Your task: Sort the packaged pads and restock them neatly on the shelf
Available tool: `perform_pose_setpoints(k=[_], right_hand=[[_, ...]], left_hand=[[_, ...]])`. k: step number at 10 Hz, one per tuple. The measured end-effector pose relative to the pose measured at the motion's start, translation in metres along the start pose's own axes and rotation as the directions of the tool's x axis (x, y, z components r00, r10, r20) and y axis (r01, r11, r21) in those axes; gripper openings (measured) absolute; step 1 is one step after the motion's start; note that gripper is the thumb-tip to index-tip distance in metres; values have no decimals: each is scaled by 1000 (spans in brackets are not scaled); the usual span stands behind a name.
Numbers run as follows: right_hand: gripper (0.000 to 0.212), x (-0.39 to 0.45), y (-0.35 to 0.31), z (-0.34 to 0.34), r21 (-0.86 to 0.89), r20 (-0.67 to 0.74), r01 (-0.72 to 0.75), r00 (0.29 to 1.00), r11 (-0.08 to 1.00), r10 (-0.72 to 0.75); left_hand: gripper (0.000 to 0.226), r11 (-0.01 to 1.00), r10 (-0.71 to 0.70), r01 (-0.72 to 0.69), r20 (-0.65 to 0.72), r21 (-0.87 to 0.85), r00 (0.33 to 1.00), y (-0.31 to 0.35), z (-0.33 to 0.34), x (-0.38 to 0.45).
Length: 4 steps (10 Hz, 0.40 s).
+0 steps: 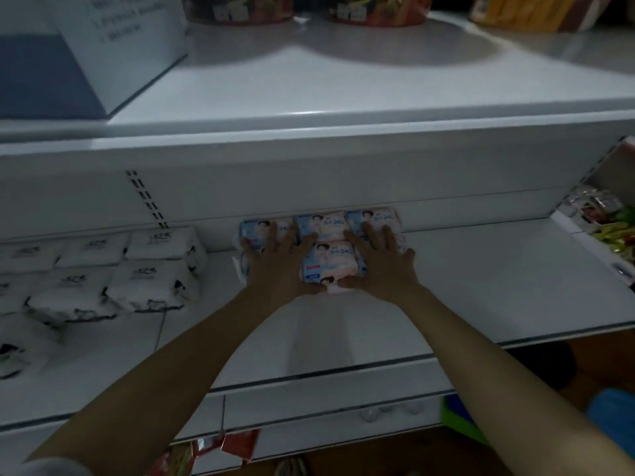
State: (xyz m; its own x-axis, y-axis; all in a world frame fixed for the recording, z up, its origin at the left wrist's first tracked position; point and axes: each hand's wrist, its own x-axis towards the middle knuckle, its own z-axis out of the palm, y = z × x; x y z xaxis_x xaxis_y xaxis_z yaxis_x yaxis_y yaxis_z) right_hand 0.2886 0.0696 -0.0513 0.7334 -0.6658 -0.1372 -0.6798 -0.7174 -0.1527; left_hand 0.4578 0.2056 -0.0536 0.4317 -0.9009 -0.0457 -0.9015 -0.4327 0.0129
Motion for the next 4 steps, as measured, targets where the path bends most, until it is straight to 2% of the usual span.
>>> perform_pose_setpoints(k=[1, 2, 3, 4], right_hand=[[102, -1, -1, -6, 3, 94, -5, 996, 1000, 5], [107, -6, -1, -19, -17, 211, 24, 977, 1000, -20], [105, -13, 3, -34, 85, 252, 44, 966, 995, -65], [87, -22, 16, -46, 139, 138, 76, 986, 987, -95]], left_hand=[[108, 1000, -20, 20, 91, 1, 996, 7, -7, 0], [103, 999, -41, 40, 111, 10, 993, 18, -12, -6], [94, 996, -92, 90, 97, 17, 991, 30, -22, -12], [85, 978, -208, 210, 72, -15, 975, 56, -34, -24]])
